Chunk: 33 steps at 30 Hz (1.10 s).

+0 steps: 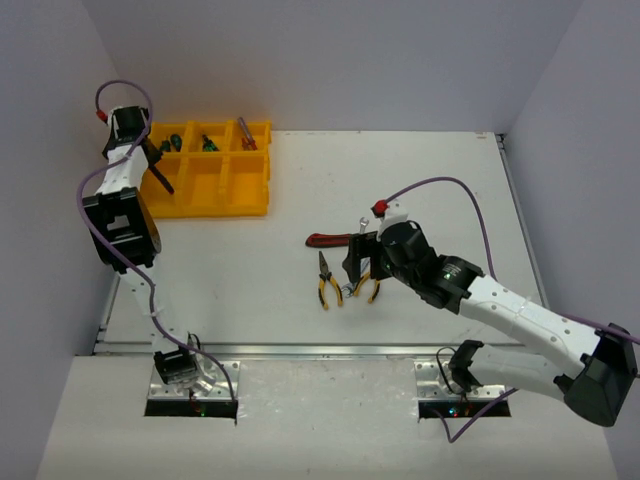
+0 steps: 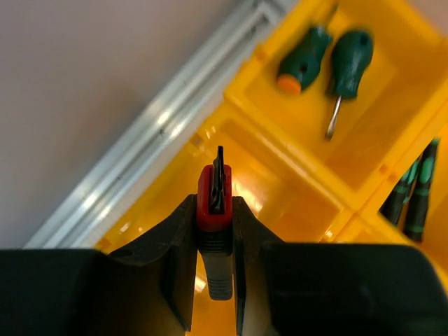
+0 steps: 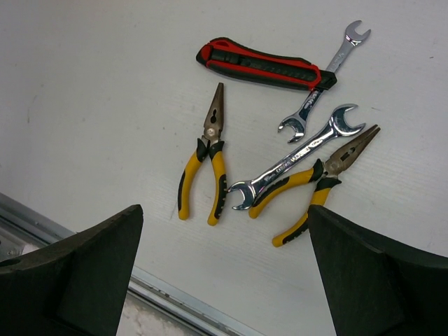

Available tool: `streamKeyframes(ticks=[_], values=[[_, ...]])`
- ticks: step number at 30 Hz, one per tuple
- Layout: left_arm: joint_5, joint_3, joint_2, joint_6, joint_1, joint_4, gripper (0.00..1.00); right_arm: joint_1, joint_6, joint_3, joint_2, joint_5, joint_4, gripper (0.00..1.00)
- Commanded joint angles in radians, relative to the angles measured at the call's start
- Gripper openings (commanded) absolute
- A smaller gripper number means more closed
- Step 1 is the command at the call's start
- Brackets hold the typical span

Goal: Sort the tools into containers

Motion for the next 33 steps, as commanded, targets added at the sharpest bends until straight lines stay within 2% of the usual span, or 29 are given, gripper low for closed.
streamKeyframes(ticks=[1,3,4,7,10,11,14,16,19,21,23,24,27,29,31,33], values=[[0.09,-0.084,-0.041,0.059,-0.006,0.182,0.0,-0.005,-0.014,0.02,0.032,-0.009,0.04,0.99],[0.086,-0.087,-0.037,0.069,-0.005,0.179,0.03,-0.006,-0.015,0.025,0.047,-0.014,0.04,0.99],[0.084,-0.086,-0.033,0.071,-0.005,0.17,0.08,-0.006,-0.015,0.027,0.053,-0.017,0.041,0.99],[0.04,-0.042,-0.026,0.01,-0.003,0.097,0.57,-0.005,-0.02,0.035,0.076,-0.025,0.045,0.99],[-0.008,-0.024,-0.097,-0.089,-0.013,0.013,0.97,-0.006,-0.02,0.043,0.103,-0.026,0.046,0.99],[-0.01,-0.031,-0.133,-0.102,-0.02,0.01,1.0,-0.009,-0.018,0.046,0.113,-0.026,0.045,0.99],[0.013,-0.039,-0.289,-0.131,-0.047,0.002,1.0,-0.014,0.015,0.065,0.155,-0.018,0.045,0.99],[0.072,-0.043,-0.385,-0.168,-0.061,-0.024,1.0,-0.018,0.07,0.084,0.192,0.017,0.041,0.99],[0.201,-0.146,-0.605,-0.205,-0.107,-0.005,1.0,-0.018,0.239,0.117,0.283,0.113,0.012,0.99],[0.272,-0.406,-0.785,-0.212,-0.174,0.082,1.0,-0.023,0.327,0.229,0.372,0.153,-0.085,0.99],[0.276,-0.557,-0.966,-0.223,-0.251,0.144,1.0,-0.026,0.443,0.318,0.486,0.192,-0.169,0.99],[0.3,-0.652,-0.993,-0.236,-0.26,0.162,1.0,-0.027,0.464,0.377,0.507,0.214,-0.226,0.99],[0.447,-0.968,-1.238,-0.285,-0.297,0.206,1.0,-0.041,0.665,0.637,0.736,0.247,-0.435,0.97],[0.526,-1.057,-1.343,-0.267,-0.303,0.197,1.0,-0.052,0.781,0.764,0.847,0.225,-0.528,0.95],[0.514,-1.104,-1.414,-0.215,-0.304,0.132,1.0,-0.065,0.87,0.936,0.987,0.199,-0.656,0.9],[0.476,-1.116,-1.479,-0.171,-0.303,0.06,1.0,-0.071,0.959,1.038,1.069,0.184,-0.731,0.86]])
